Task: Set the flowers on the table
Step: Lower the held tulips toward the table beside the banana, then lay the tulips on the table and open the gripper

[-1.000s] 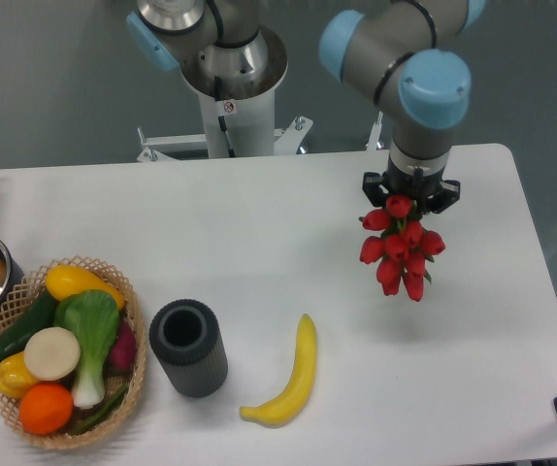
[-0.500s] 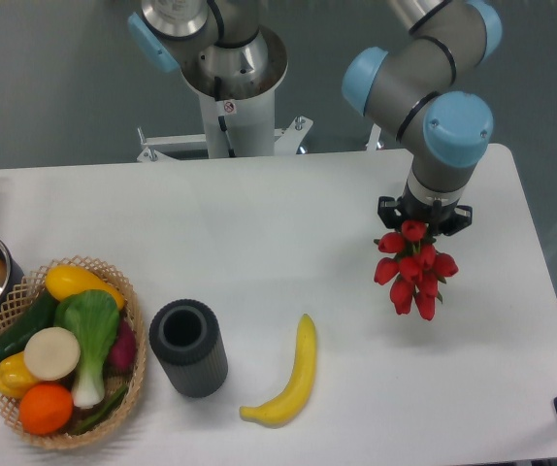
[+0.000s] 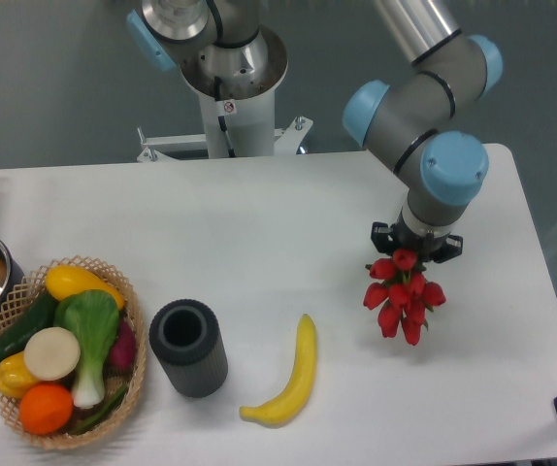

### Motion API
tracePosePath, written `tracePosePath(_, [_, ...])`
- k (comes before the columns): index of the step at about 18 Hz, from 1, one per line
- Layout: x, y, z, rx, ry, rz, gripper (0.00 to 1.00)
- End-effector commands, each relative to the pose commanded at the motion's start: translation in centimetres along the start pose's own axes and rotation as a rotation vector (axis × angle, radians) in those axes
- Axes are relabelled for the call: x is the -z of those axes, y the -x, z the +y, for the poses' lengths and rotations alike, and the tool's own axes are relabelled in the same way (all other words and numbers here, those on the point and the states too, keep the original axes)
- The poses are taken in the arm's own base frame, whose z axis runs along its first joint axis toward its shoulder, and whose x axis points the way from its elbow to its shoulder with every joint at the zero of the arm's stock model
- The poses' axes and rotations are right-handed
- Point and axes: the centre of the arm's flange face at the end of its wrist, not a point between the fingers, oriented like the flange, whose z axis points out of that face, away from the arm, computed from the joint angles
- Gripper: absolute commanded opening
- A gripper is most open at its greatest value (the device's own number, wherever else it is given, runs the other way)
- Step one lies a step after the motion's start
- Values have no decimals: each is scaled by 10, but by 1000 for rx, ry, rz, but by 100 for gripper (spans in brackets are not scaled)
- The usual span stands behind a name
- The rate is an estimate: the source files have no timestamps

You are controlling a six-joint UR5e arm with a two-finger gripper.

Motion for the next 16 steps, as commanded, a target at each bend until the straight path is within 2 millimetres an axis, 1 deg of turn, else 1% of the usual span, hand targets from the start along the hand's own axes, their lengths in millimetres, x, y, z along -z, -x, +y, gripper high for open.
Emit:
tracePosePath(4, [-2,1,-2,-2,2,0,45])
tracePosePath(5, [-3,1,-2,-2,3,1,49])
tracePosePath(6, [-3,1,-2,-8,3,-1,60])
tracePosePath(8, [-2,3,-3,-10,-4,-10,73])
tracePosePath(9, [-2,3,-4,-11,-10,-18,84])
tracePosePath(10, [-2,4,-4,-11,-13,-25,88])
tracePosePath(12, [-2,5,-5,-10,-16,-30,89])
tracePosePath(13, [-2,5,-5,-10,-18,-33,92])
tracePosePath(15, [6,6,-2,-8,-23,-44,95])
tracePosePath(16, [10,7,0,-4,-28,-50,99])
